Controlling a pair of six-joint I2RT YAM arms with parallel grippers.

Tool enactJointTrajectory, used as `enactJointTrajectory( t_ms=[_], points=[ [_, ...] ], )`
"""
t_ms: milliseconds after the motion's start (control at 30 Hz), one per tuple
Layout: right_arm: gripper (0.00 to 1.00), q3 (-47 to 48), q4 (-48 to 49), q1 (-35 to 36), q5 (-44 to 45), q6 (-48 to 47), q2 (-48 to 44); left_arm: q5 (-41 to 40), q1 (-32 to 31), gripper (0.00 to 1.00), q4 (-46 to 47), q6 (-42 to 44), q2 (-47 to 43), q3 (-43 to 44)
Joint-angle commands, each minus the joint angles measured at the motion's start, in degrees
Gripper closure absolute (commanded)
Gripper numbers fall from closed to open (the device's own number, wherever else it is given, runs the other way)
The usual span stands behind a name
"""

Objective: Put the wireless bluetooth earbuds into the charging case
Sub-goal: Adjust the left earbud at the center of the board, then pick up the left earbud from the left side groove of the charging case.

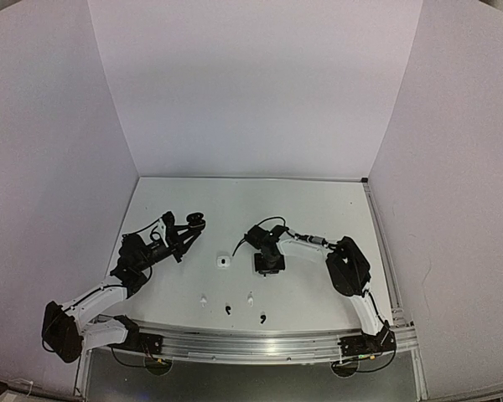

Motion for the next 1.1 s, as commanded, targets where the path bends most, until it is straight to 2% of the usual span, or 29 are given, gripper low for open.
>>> enactJointTrajectory(
  t_ms=[0, 133, 267, 467, 767, 900, 1067],
  points=[
    [0.82, 1.07, -1.23, -0.79, -1.18, -1.09, 2.29, 0.48, 0.03, 1.00, 0.75, 1.14, -1.00, -0.13],
    [0.83, 1.77, -1.22, -0.86, -2.10, -2.02, 3.05, 0.39, 0.02, 1.00, 0.90, 1.27, -0.92, -0.13],
    [0.77, 2.18, -1.22, -1.31, -2.17, -2.29, 3.60, 0.43, 0.05, 1.00, 0.74, 1.38, -0.99, -0.16],
    [0.77, 3.20, -1.24, -1.96, -2.34, -2.07, 4.01, 0.50, 0.05, 1.00, 0.99, 1.37, -1.00, -0.22],
    [0.85, 3.11, -1.23, -2.06, -2.73, -2.02, 4.07, 0.41, 0.03, 1.00, 0.98, 1.48, -1.27, -0.39],
    [0.86, 2.34, -1.31, -2.07, -2.63, -1.99, 3.18, -2.68, 0.02, 1.00, 3.76, 1.99, -1.54, -1.31],
    [0.81, 1.97, -1.31, -2.10, -3.04, -1.78, 2.90, -7.19, 0.03, 1.00, 4.92, 2.88, -1.42, -1.62]
  ],
)
